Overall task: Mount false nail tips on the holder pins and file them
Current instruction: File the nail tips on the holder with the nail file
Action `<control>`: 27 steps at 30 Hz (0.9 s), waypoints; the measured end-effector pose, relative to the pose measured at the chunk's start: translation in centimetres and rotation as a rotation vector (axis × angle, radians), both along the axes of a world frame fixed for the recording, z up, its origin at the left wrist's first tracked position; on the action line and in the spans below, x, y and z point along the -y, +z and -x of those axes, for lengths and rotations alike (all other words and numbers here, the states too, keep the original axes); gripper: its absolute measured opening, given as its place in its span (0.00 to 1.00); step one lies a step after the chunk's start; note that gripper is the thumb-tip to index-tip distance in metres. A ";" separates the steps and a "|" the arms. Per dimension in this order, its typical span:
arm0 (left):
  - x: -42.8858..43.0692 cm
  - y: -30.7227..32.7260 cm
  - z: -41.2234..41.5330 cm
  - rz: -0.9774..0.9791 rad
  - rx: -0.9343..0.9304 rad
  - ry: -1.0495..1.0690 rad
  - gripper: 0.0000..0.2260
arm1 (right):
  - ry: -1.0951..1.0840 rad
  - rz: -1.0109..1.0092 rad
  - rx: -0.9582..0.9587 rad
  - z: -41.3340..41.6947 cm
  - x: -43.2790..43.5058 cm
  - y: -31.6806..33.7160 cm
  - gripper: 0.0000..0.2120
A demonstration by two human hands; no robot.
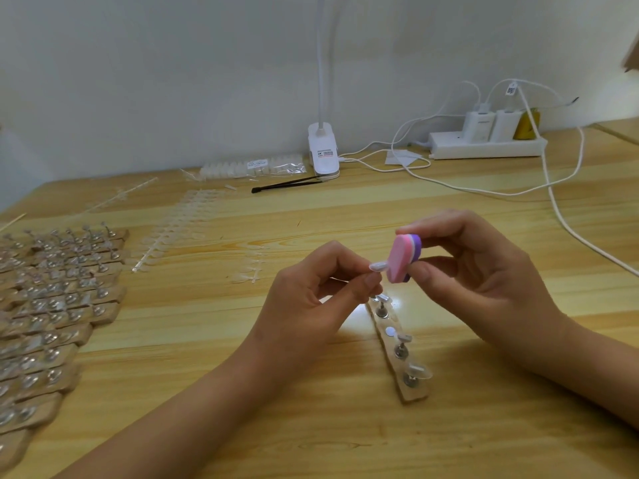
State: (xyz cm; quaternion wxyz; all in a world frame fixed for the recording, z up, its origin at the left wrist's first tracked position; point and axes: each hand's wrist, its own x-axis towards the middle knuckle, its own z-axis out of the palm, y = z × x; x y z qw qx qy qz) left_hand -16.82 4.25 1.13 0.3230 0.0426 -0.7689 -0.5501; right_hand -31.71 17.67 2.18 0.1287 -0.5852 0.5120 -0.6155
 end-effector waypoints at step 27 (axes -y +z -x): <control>-0.2 0.1 -0.1 0.018 0.006 0.013 0.03 | -0.003 -0.043 -0.082 0.0 0.1 -0.3 0.12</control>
